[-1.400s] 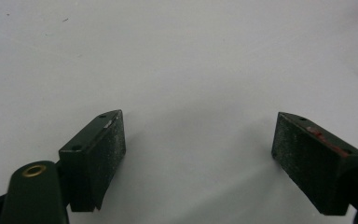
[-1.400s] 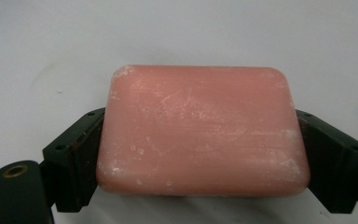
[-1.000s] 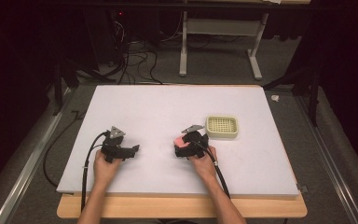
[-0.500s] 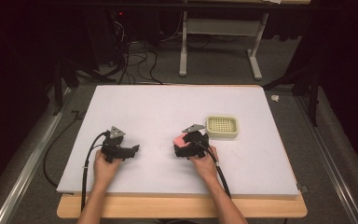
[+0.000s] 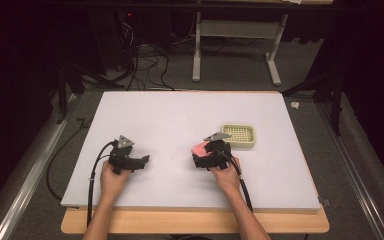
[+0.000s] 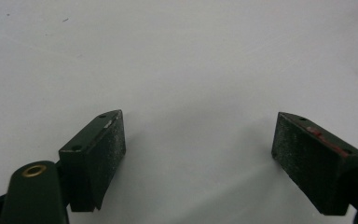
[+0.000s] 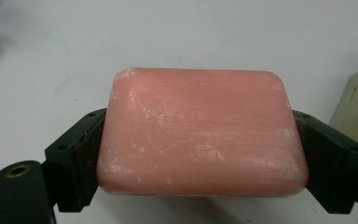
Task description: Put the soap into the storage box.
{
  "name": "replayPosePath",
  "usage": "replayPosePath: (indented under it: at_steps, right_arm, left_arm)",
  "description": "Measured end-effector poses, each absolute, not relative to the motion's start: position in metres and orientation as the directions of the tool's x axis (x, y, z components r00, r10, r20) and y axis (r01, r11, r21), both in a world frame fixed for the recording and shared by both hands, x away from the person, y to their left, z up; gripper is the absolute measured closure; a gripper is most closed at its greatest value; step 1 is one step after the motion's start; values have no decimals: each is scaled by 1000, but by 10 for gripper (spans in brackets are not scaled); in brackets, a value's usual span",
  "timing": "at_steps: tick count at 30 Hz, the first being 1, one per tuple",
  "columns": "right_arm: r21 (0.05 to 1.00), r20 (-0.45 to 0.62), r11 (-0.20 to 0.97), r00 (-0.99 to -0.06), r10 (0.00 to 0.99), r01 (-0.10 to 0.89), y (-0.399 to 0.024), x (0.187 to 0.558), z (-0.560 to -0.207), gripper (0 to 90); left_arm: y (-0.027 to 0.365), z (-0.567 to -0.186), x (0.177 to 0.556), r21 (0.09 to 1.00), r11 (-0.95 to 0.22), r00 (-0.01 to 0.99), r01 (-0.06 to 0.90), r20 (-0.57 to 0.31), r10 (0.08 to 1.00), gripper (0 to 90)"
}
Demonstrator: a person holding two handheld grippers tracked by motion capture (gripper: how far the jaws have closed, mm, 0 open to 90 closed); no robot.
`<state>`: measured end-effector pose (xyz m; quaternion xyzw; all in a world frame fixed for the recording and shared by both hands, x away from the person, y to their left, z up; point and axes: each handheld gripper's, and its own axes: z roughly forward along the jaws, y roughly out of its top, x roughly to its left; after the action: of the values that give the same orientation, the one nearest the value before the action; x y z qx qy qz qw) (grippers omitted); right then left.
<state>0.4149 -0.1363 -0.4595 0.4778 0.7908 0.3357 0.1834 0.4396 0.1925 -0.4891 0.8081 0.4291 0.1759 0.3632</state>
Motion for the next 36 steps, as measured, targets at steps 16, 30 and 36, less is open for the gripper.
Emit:
replayPosePath:
  at_steps: [16,30,36]
  right_arm:
    - [711,32,309,-468,883,632,-159,405,-453,136]
    - [723,56,272,-447,893,635,-181,396,-448,136]
    - [725,54,259,-427,903,638,-192,392,-447,136]
  left_arm:
    - [193,-489,440,738,-368,570,566,-27,821,179]
    - [192,-489,440,738,-367,570,566,-28,821,179]
    - [192,-489,440,738,-368,569,566,-27,822,179]
